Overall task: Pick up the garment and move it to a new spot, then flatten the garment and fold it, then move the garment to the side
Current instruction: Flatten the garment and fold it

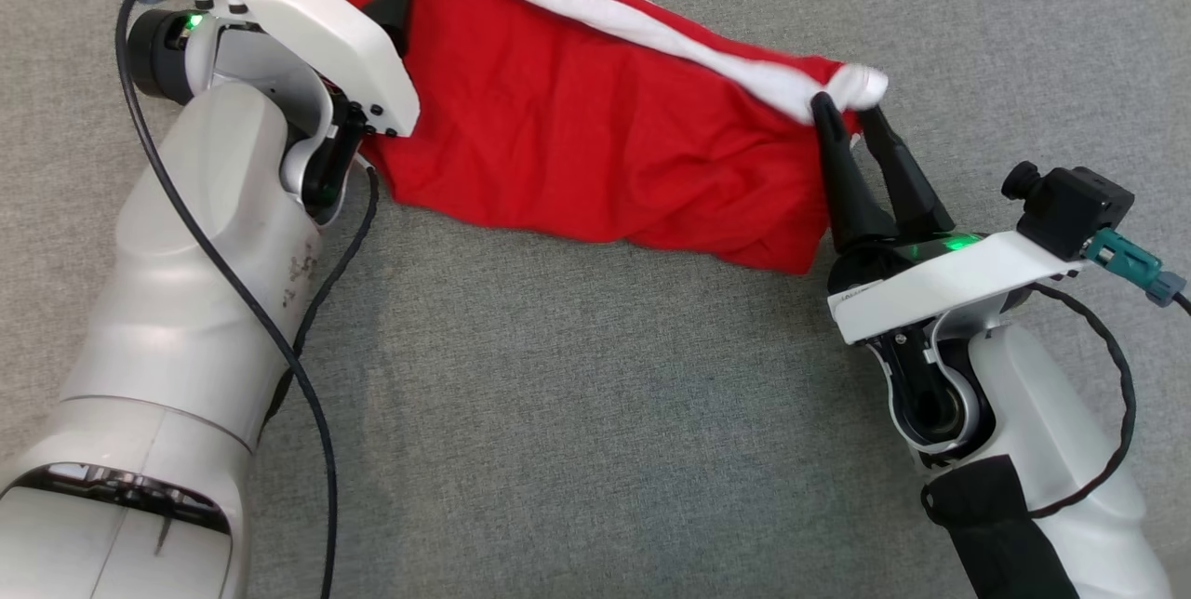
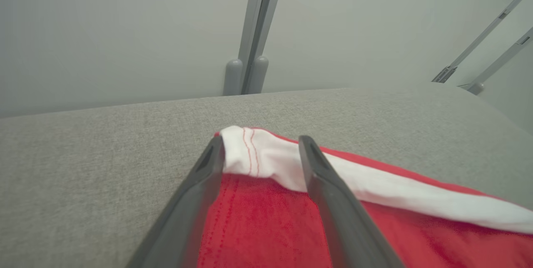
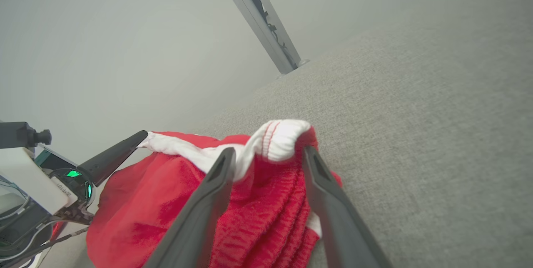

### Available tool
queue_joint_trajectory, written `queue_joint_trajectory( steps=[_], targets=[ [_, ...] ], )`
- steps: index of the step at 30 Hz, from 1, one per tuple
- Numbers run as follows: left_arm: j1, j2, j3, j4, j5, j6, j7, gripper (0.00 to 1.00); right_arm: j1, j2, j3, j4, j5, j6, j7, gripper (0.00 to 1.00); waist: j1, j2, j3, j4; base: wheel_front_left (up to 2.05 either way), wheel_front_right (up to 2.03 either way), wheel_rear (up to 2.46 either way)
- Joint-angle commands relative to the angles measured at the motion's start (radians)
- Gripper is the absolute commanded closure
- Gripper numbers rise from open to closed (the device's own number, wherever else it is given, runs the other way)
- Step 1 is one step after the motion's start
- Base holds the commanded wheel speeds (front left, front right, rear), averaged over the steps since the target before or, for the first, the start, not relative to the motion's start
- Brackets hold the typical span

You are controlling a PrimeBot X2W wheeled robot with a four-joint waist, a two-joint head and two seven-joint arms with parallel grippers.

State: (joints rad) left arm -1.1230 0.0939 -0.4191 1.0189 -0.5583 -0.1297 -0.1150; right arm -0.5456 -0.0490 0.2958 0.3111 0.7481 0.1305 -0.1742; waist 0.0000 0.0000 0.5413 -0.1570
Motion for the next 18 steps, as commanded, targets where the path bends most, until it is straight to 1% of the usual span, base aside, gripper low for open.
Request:
queue_joint_trajectory(
  steps=[1,3,6,10,11,17,18],
  targets=[
    [-0.009,0.003,-0.007,0.002,-0.006,-0.001,-0.018,0.0,-0.003,-0.004,-0.001,0.004,-0.012,0.001,-0.01,0.0,0.0,0.0,-0.002,0.003,0.0,0.0,0.0],
    [0.006,0.006,-0.018,0.007,-0.013,-0.001,-0.061,0.0,0.01,-0.006,0.001,-0.005,-0.046,0.001,-0.028,0.0,0.0,0.0,-0.009,0.007,0.0,0.0,0.0],
    [0.032,0.014,-0.032,-0.001,-0.016,-0.001,-0.115,0.0,0.035,-0.024,-0.009,-0.024,-0.135,0.001,-0.057,0.0,0.0,0.0,-0.021,0.015,0.0,0.0,0.0],
    [0.077,0.026,-0.019,-0.044,-0.006,-0.001,-0.146,0.0,0.079,-0.033,-0.036,-0.063,-0.257,0.001,-0.08,0.0,0.0,0.0,-0.037,0.028,0.0,0.0,0.0],
    [0.092,0.032,-0.014,-0.067,0.004,0.005,-0.148,0.0,0.092,-0.033,-0.048,-0.073,-0.285,0.001,-0.085,0.0,0.0,0.0,-0.041,0.032,0.0,0.0,0.0],
    [0.25,0.067,0.066,-0.329,0.087,0.063,-0.15,0.0,0.175,-0.028,-0.124,-0.152,-0.446,0.0,-0.093,0.0,0.0,0.0,-0.07,0.046,0.0,0.0,0.0],
    [0.314,0.076,0.091,-0.412,0.113,0.079,-0.15,0.0,0.203,-0.025,-0.155,-0.179,-0.479,0.0,-0.092,0.0,0.0,0.0,-0.083,0.048,0.0,0.0,0.0]
  ],
)
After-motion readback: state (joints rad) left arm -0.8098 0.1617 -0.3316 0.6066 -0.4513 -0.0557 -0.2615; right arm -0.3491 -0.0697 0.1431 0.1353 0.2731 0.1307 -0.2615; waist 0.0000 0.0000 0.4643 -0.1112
